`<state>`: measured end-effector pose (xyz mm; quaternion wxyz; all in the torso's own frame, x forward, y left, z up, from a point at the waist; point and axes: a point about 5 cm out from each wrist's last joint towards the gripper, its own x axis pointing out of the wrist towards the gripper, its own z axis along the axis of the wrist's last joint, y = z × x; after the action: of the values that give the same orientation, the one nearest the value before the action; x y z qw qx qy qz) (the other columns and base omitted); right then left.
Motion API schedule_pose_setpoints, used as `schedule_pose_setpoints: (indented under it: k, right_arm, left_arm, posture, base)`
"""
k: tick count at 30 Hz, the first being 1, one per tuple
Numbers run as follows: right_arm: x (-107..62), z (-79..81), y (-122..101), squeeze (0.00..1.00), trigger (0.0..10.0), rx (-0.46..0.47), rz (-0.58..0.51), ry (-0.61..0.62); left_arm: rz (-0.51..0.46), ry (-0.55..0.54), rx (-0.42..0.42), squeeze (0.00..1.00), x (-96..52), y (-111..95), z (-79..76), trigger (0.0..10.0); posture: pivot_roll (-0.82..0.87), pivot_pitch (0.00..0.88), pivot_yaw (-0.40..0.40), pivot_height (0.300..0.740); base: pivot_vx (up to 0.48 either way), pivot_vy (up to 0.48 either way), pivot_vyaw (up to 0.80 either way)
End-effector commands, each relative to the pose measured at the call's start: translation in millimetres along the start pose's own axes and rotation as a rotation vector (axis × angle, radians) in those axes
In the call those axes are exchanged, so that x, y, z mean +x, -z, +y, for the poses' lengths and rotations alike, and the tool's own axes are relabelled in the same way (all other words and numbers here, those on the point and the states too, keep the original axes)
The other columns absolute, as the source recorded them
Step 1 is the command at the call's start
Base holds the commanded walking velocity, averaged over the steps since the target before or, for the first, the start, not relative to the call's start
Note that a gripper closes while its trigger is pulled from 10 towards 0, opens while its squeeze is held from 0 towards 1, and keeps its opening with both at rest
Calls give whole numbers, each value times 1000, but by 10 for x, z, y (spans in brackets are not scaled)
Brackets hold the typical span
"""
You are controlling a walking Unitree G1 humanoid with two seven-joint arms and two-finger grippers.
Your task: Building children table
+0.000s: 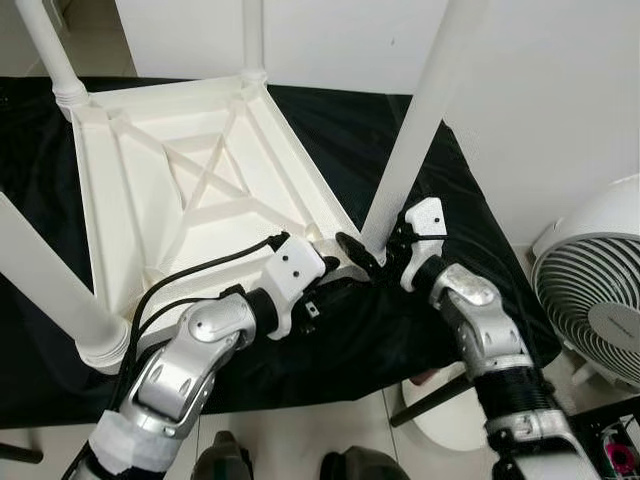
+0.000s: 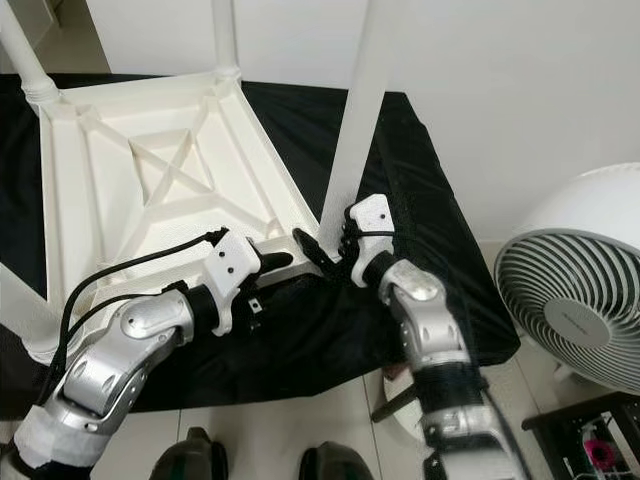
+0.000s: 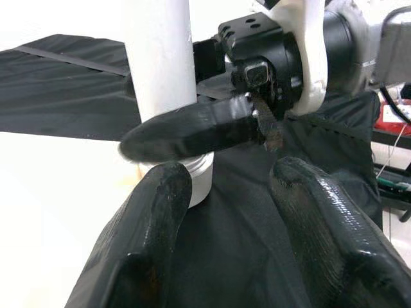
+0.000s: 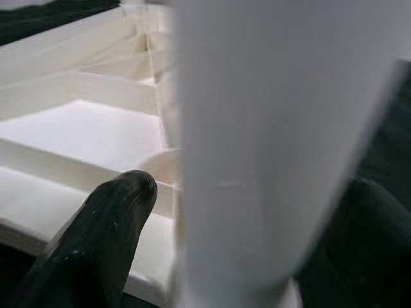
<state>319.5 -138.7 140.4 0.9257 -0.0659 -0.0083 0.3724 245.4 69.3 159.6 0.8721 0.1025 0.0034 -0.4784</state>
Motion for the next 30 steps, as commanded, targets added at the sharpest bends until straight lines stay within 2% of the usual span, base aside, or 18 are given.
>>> schedule_pose_setpoints:
  k: [1,6,10,11,14,19,21,22,23,24,25,30]
  right_arm:
    - [-2,-56,84,0,10000,5,27,-50]
    - [47,-129,168,0,10000,10,45,-69]
    - [85,-141,158,0,10000,25,35,-88]
    - [108,-145,135,0,9490,29,24,-100]
    - [147,-158,101,0,10000,20,10,-119]
    - [188,-186,74,0,10000,-7,6,-155]
    - [199,-196,72,0,9686,-12,6,-164]
    - [207,-205,76,0,4275,-17,7,-175]
    - [207,-205,76,0,4275,-17,7,-175]
    - [207,-216,81,0,863,-21,10,-183]
    - [203,-225,88,0,0,-24,16,-188]
    - [161,-256,119,0,0,-22,28,-188]
  left_arm:
    - [0,22,-6,0,4,12,-7,10000]
    - [-1,14,-4,0,1,4,10,10000]
    - [-1,12,-3,0,1,0,16,10000]
    - [-2,10,-1,0,1,-5,23,10000]
    - [-5,5,2,0,4,-19,41,10000]
    - [-9,3,5,0,14,-35,58,10000]
    - [-10,2,4,0,16,-38,62,10000]
    - [-12,1,5,0,21,-43,65,10000]
    - [-12,1,5,0,21,-43,65,10000]
    - [-14,0,5,0,27,-48,69,10000]
    - [-15,-1,5,0,31,-52,71,10000]
    - [-16,-7,3,0,27,-51,71,10000]
  posture:
    - [7,0,-54,740]
    - [16,0,-51,740]
    - [22,0,-48,740]
    - [26,0,-46,740]
    - [26,0,-41,740]
    - [24,4,-40,740]
    - [22,5,-40,740]
    - [22,7,-42,740]
    - [22,7,-42,740]
    - [24,10,-44,740]
    - [24,11,-45,740]
    - [24,15,-48,740]
  base:
    - [0,0,0]
    - [0,0,0]
    - [0,0,0]
    - [0,0,0]
    - [0,0,0]
    - [0,0,0]
    - [0,0,0]
    - [0,0,0]
    - [0,0,0]
    - [0,0,0]
    - [0,0,0]
    - [0,0,0]
